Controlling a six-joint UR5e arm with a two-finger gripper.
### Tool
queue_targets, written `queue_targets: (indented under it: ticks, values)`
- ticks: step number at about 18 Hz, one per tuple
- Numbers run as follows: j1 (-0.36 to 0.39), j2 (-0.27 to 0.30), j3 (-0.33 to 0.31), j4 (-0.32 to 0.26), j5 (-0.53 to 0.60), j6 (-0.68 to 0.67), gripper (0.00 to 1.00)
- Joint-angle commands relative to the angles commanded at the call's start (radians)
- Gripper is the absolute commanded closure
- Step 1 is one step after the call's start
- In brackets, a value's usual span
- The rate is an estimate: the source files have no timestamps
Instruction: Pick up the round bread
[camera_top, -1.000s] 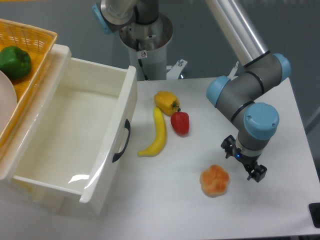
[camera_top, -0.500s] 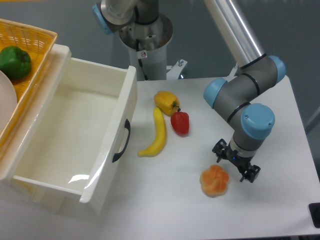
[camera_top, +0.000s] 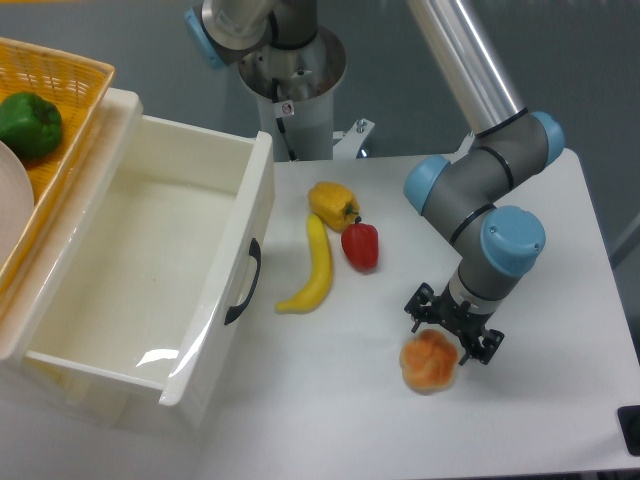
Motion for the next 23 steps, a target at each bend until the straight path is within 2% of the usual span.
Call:
queue_targets:
  ticks: [1, 3, 4, 7, 13, 16, 19, 21, 23]
  values:
    - [-0.003, -0.003, 0.000, 0.003, 0.002, 0.000, 0.49]
    - [-0.008, -0.009, -0.003, 0.024, 0.002, 0.000, 0.53]
    - [-0.011, -0.009, -0.003, 0.029, 0.002, -0.002, 0.61]
    - [-0.011, -0.006, -0.003, 0.029, 0.002, -0.005, 1.00]
    - [0.003, 0.003, 0.026, 0.018, 0.003, -0.006, 1.00]
    - [0.021, 0.032, 0.038, 0.005, 0.006, -0.005, 1.00]
    - [0.028, 0.040, 0.109, -0.115, 0.031, 0.012, 1.00]
    - [0.028, 0.038, 0.162, -0.193, 0.090, 0.046, 1.00]
    - [0.029, 0.043, 0.196, -0.247, 0.124, 0.086, 1.00]
